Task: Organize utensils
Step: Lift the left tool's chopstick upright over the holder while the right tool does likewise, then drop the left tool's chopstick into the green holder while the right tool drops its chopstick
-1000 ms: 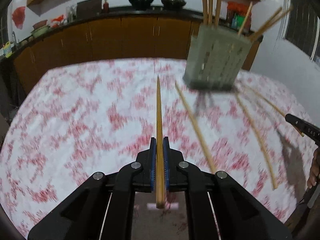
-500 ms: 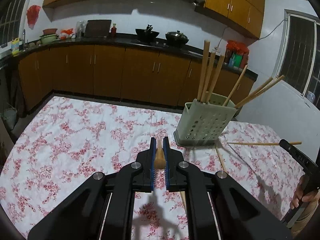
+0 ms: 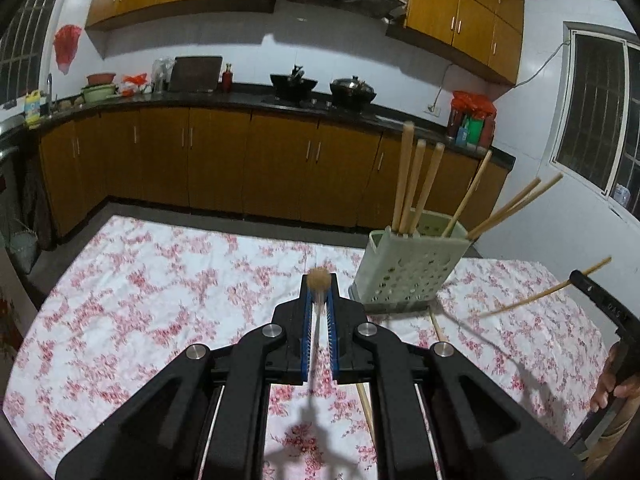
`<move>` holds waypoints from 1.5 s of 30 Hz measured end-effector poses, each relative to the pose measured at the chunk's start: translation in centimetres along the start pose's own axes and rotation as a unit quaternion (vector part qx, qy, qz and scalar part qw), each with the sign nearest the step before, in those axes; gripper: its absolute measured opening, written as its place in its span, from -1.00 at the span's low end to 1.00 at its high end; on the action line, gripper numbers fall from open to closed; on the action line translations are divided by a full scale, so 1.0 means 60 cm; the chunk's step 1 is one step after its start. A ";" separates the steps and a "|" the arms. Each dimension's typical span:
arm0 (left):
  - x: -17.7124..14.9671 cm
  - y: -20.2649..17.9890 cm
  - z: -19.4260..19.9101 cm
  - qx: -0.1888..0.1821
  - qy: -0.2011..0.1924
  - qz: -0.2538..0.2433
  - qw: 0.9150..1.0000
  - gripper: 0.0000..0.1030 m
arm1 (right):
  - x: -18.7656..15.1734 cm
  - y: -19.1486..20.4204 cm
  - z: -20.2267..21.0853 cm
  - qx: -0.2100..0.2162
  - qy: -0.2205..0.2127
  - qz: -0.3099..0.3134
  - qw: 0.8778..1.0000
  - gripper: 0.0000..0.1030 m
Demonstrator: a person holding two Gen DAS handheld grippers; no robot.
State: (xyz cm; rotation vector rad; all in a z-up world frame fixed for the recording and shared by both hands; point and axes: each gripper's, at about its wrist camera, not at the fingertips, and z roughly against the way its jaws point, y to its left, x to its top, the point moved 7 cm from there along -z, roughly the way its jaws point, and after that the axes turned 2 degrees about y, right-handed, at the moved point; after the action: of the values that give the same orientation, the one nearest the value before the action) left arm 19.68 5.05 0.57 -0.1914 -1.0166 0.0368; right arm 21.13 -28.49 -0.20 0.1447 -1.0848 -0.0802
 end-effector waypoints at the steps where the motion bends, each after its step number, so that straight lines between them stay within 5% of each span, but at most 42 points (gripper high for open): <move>1: 0.005 0.000 0.003 0.000 -0.003 -0.002 1.000 -0.86 | 0.006 0.001 0.004 0.002 -0.004 0.000 1.000 -0.84; 11: 0.046 -0.026 0.039 -0.023 -0.036 -0.010 0.999 -0.86 | 0.074 0.044 0.070 0.058 -0.058 0.003 0.997 -0.84; 18: 0.119 -0.093 0.078 -0.055 -0.101 -0.025 0.993 -0.86 | 0.139 0.103 0.117 0.102 -0.119 0.019 0.987 -0.84; 29: 0.232 -0.171 0.053 -0.048 -0.193 -0.014 0.980 -0.86 | 0.199 0.150 0.073 0.094 -0.165 0.035 0.981 -0.84; 45: 0.210 -0.175 -0.044 -0.033 -0.166 -0.009 0.986 -0.85 | 0.188 0.174 -0.048 0.074 -0.117 0.052 0.989 -0.84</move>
State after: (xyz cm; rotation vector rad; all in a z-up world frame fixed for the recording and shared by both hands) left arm 27.96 -4.12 11.66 -0.2413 -1.3533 0.0192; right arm 28.85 -19.46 9.99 0.2152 -1.3312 0.0803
